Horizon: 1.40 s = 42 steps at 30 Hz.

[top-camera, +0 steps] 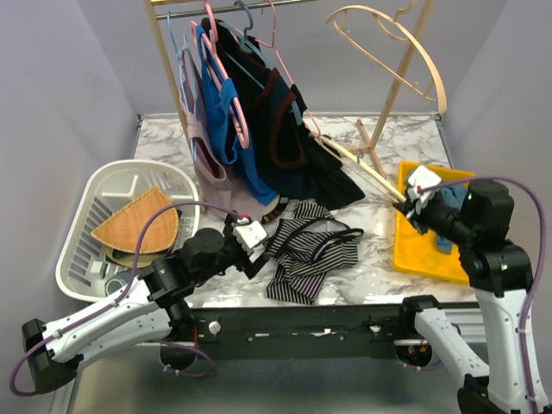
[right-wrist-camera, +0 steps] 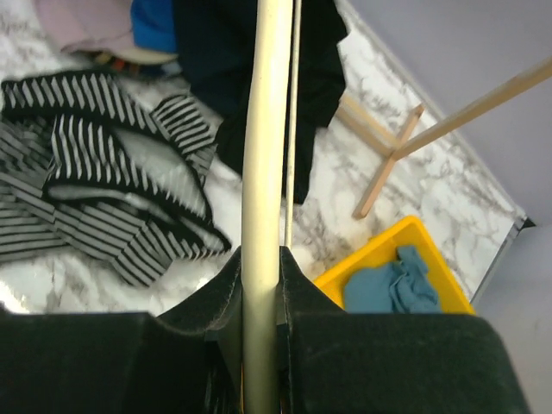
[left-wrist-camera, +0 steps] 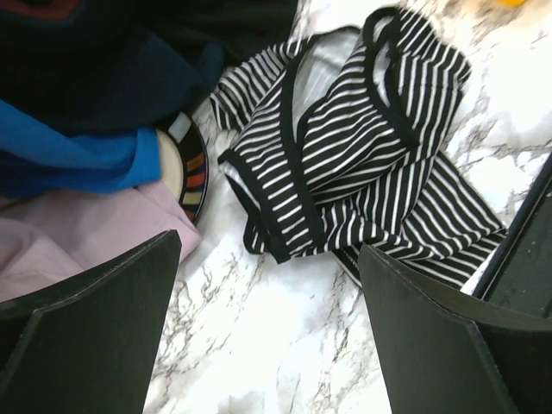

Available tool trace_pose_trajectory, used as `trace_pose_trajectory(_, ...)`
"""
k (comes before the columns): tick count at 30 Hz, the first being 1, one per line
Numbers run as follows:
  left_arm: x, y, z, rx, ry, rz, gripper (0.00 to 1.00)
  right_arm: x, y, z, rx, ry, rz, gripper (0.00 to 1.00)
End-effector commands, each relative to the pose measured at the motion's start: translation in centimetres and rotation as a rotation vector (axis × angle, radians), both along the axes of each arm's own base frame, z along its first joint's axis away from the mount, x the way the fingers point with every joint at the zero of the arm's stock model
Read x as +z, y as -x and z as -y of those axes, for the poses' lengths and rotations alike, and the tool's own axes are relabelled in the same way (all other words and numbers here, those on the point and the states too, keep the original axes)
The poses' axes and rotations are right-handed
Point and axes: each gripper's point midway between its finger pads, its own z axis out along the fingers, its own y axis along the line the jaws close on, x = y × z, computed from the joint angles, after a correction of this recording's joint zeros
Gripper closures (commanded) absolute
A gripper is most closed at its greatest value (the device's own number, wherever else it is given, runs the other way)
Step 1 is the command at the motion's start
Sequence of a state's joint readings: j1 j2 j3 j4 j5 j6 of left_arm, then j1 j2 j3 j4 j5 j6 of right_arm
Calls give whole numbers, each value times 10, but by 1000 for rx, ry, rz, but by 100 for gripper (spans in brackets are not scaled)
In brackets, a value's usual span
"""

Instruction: Place the tank top on the hanger

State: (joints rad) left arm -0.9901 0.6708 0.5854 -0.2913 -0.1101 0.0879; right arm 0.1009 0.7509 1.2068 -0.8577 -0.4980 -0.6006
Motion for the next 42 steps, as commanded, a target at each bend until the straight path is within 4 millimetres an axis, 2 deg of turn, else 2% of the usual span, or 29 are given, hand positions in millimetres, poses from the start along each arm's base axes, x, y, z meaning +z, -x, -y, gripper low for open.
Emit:
trace_pose_trajectory(1,26,10,13,-116,125,107,1,-54,40,8,75,134,-39,100)
trace_pose_trajectory(4,28,21,22,-210,116,105,1,-74,61,7,126,171,-73,99)
trace_pose_trajectory(6,34,29,28,-277,108,108,1,-81,72,3,183,184,-70,100)
trace_pose_trajectory(7,28,31,29,-305,69,107,1,-87,80,0,212,181,-96,100)
trace_pose_trajectory(12,35,43,38,-437,19,135,1,-95,109,-24,439,159,-99,99)
trace_pose_trajectory(14,36,42,40,-457,3,152,1,-105,120,-32,524,131,-151,100)
trace_pose_trajectory(20,39,40,45,-485,-10,177,1,-114,123,-50,708,71,-203,100)
trace_pose_trajectory(25,25,45,49,-514,-28,125,2,-113,124,-60,809,35,-176,100)
trace_pose_trajectory(28,18,55,54,-567,-22,76,7,-112,120,-64,824,1,-179,100)
trace_pose_trajectory(31,15,61,60,-601,-8,36,25,-115,117,-66,829,-14,-199,100)
trace_pose_trajectory(32,13,60,61,-596,-8,25,41,-115,116,-66,832,-19,-203,99)
trace_pose_trajectory(34,10,57,64,-578,-7,7,61,-118,115,-67,835,-31,-224,100)
trace_pose_trajectory(35,8,56,65,-569,-3,-8,83,-119,116,-68,840,-40,-232,100)
trace_pose_trajectory(36,7,55,65,-562,-1,-17,99,-121,116,-68,843,-44,-237,100)
trace_pose_trajectory(39,5,57,70,-548,20,-69,100,-124,116,-69,845,-70,-279,99)
trace_pose_trajectory(40,4,58,72,-552,30,-85,100,-125,116,-70,844,-79,-292,96)
trace_pose_trajectory(41,3,58,73,-550,36,-98,100,-125,116,-70,842,-92,-315,90)
trace_pose_trajectory(42,3,59,75,-545,46,-119,100,-123,115,-71,845,-102,-317,75)
